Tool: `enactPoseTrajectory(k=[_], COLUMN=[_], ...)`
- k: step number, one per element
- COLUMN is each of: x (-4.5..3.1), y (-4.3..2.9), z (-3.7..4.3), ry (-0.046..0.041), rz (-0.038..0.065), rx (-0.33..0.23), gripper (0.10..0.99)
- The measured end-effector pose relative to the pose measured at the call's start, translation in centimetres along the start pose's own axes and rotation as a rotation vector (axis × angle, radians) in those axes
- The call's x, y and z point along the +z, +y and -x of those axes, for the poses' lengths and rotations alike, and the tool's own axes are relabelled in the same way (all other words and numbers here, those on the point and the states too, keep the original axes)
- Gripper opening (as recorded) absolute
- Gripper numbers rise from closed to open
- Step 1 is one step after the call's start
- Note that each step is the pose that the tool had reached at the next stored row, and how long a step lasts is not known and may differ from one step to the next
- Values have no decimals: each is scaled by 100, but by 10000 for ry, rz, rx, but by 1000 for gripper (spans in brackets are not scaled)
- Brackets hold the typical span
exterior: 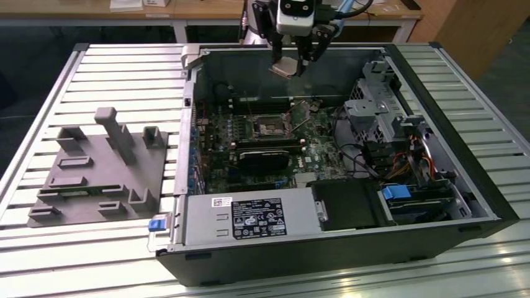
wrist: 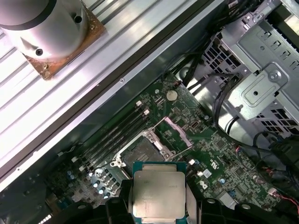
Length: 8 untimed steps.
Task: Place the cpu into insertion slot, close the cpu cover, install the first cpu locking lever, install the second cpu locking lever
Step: 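Place the cpu into insertion slot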
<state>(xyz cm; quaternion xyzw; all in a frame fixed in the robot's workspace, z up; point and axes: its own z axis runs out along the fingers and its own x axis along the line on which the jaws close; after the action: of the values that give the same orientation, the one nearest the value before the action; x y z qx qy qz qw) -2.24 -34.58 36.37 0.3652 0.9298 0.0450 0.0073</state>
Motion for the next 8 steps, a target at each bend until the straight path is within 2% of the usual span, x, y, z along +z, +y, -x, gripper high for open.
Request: enactPoseTrajectory(k=[8], x=[0], y=[0], z=[0], ry=[-34], rz=[8], rx=[379], gripper=[537])
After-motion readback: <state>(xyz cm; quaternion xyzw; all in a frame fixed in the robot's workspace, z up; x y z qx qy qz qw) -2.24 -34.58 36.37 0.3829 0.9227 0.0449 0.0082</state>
